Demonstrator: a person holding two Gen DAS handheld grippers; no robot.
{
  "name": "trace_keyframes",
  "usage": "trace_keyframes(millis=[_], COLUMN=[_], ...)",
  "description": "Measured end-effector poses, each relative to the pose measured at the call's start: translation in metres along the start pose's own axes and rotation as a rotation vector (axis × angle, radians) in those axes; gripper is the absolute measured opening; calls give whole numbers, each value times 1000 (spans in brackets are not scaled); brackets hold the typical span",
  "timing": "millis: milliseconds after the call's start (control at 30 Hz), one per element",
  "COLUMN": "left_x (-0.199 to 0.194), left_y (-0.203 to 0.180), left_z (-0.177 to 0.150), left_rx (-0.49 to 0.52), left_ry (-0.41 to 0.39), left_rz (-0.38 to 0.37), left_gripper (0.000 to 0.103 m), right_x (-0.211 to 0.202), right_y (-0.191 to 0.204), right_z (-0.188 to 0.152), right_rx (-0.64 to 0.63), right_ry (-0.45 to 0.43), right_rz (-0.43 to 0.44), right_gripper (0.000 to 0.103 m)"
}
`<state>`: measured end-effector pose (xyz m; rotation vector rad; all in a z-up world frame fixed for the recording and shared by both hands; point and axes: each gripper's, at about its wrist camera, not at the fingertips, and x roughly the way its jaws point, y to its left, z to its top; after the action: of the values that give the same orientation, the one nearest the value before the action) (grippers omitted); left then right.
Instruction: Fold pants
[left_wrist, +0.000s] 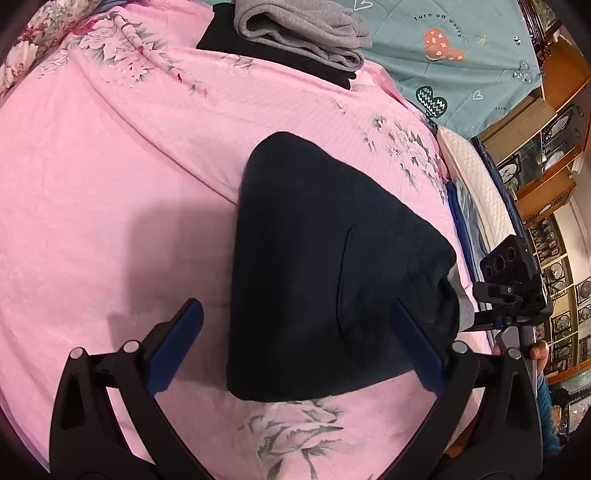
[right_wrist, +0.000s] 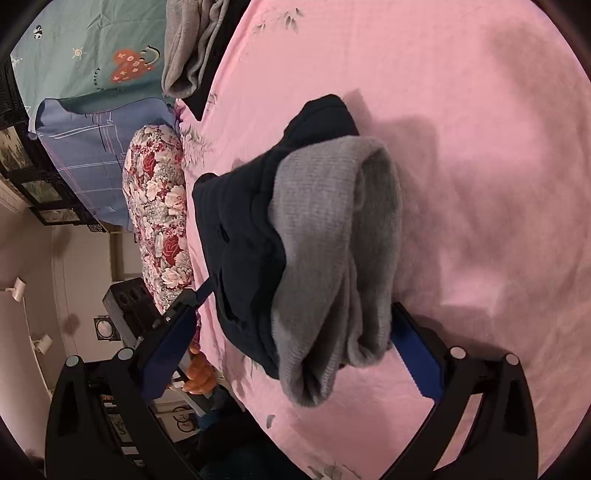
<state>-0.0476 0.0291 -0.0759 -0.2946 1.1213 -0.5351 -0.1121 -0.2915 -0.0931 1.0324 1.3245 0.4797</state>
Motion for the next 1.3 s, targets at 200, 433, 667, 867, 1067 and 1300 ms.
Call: trace_keyframes(millis=[200, 433, 667, 867, 1067, 1300], left_x=[6, 9, 7, 15, 25, 39], left_y=[4, 7, 16, 19, 14, -6], left_z=[2, 4, 3, 4, 9, 9], left_rx=[-4, -27, -59, -69, -95, -54], left_ry=[17, 33, 48, 69, 106, 116], left_rz=[-1, -29, -50, -58, -128, -144], left_gripper=[101, 101, 101, 101, 101, 101], right_x=[-5, 4, 6, -2, -17, -20], right_y=[4, 10, 17, 0, -10, -27], right_z=[-16, -13, -19, -18, -8, -6], right_rx=[-57, -111, -232, -215, -180, -143], right_ry=[34, -14, -39, -75, -119, -113], right_rz=[-23, -22, -104, -61, 26, 59], right_gripper=[102, 102, 59, 41, 37, 36])
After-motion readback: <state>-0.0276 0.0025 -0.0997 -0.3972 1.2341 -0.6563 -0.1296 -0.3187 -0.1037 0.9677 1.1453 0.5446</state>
